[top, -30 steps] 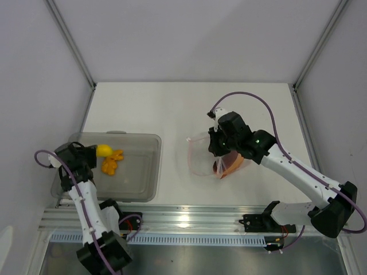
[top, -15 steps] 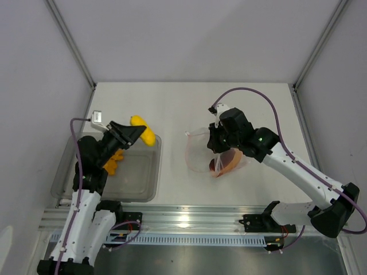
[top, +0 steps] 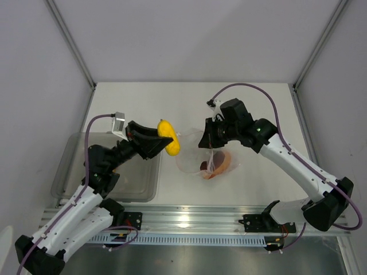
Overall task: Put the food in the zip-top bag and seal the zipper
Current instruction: Place the fake fruit in the zipper food storage bag.
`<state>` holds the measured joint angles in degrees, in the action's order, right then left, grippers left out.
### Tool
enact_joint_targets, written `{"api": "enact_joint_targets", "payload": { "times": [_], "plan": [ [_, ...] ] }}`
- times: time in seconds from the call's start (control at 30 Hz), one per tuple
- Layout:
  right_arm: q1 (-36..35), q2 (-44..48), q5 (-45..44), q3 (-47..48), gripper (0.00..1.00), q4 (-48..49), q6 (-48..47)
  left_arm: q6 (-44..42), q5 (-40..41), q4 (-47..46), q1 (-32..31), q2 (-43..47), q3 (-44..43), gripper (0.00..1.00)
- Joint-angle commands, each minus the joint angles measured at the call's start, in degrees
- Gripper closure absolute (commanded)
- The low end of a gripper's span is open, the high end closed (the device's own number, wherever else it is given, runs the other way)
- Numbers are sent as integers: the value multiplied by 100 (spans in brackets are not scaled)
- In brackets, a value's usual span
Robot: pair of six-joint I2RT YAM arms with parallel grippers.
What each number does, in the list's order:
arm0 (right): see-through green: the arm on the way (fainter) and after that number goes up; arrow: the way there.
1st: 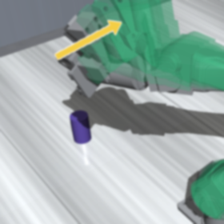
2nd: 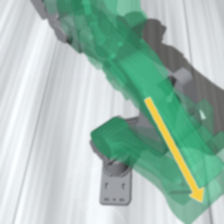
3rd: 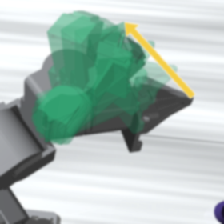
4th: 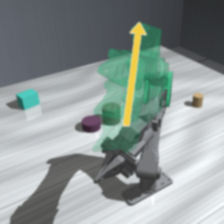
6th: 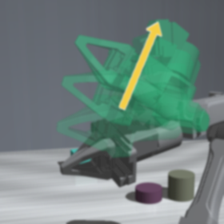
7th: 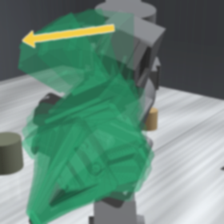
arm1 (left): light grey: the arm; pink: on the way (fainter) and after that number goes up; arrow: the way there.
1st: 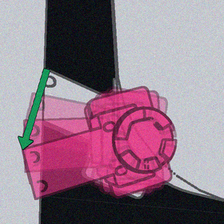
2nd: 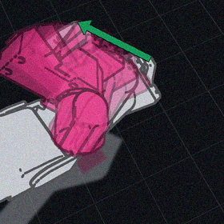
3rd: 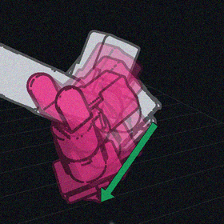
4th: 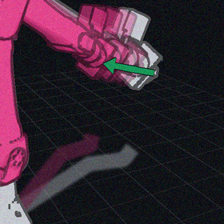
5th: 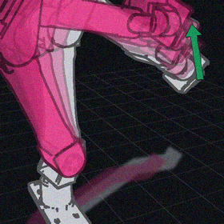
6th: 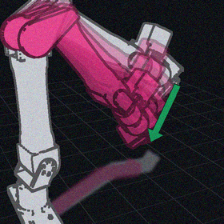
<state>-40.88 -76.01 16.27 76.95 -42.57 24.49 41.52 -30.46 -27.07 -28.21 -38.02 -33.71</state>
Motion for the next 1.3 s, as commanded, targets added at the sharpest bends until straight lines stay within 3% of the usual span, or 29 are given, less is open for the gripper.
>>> {"api": "enact_joint_targets", "payload": {
  "times": [0.0, 0.17, 0.4, 0.6, 1.07, 1.1, 1.17, 1.2, 1.27],
  "plan": [
    [159, -2, 604, 479, 100, 73, 284, -820, 250, -782, -456, -205, -136, 99],
    [563, 24, 1297, 462, 100, 205, 714, -1452, 1181, -1361, -1019, -469, 84, 99],
    [941, 217, 1958, 286, 100, 529, 1118, -1831, 1253, -2362, -1450, -1172, 93, 99],
    [1284, 394, 2319, 40, 100, 785, 1374, -2472, 1779, -2636, -1925, -1647, 58, 98],
    [1355, 482, 2600, -171, 100, 1040, 1444, -3624, 1955, -2013, -1978, -2271, -584, 90],
    [1364, 482, 2618, -180, 100, 1040, 1436, -3624, 2034, -2013, -1978, -2297, -592, 86],
    [1373, 508, 2644, -189, 100, 1057, 1427, -3624, 2332, -1847, -1978, -2306, -619, 62],
    [1373, 525, 2653, -206, 100, 1057, 1410, -3572, 2482, -1715, -1978, -2298, -645, 44],
    [1381, 543, 2662, -250, 100, 1066, 1418, -3563, 2624, -1356, -1978, -2289, -812, 26]
  ]
}}
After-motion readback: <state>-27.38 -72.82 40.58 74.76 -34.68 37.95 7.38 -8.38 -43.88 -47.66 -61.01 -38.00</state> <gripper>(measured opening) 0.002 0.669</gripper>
